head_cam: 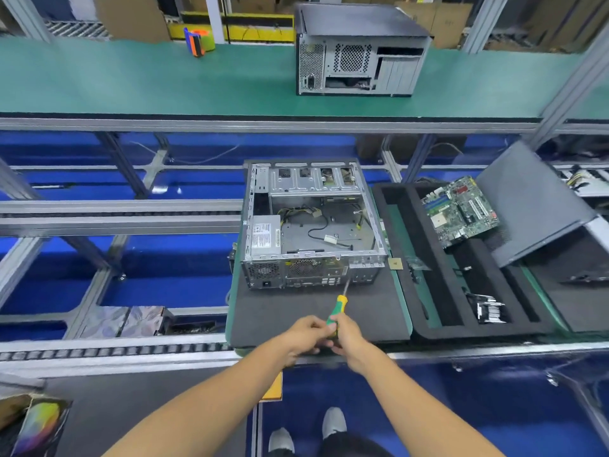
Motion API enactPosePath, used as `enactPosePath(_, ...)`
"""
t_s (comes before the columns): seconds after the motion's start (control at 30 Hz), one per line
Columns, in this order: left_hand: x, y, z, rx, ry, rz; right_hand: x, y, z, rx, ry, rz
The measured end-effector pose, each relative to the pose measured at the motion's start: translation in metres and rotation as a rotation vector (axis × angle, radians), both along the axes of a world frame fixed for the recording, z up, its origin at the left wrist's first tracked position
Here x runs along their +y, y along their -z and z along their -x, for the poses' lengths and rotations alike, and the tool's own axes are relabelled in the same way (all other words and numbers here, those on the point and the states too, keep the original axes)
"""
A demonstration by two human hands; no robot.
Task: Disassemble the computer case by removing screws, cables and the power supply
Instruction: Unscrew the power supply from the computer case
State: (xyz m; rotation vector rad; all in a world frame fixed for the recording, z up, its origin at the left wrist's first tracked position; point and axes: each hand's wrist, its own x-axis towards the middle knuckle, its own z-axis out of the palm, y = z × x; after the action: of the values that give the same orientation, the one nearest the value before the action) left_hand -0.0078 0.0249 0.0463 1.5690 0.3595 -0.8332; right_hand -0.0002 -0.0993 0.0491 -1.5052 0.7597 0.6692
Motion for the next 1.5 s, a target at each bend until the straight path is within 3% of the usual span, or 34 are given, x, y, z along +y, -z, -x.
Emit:
enactPosePath(0.27,0.024,-0.006,0.015,-0.132,0.11,-0.015,0.012,0.006,0.021,-0.302,-0.072,0.181)
enactPosePath(0.47,0.056,-0.023,0.01,-0.212,-0.081,0.223,0.042,-0.003,0.028,-0.411,-0.138,0.129)
enactPosePath(0.7,0.071,-0.035,0.008,-0.15,-0.318,0.517,0.075,-0.012,0.023,-0.459,-0.109,0.014)
enactPosePath(0.9,0.077,-0.031,-0.008,-0.287,-0.322,0.254,0.08,-0.01,0.023,-0.415,-0.088,0.006)
enactPosePath(1.5,0.075,-0.032,-0.008,-0.275,-0.318,0.213,0.081,-0.014,0.023,-0.357,-0.107,-0.015)
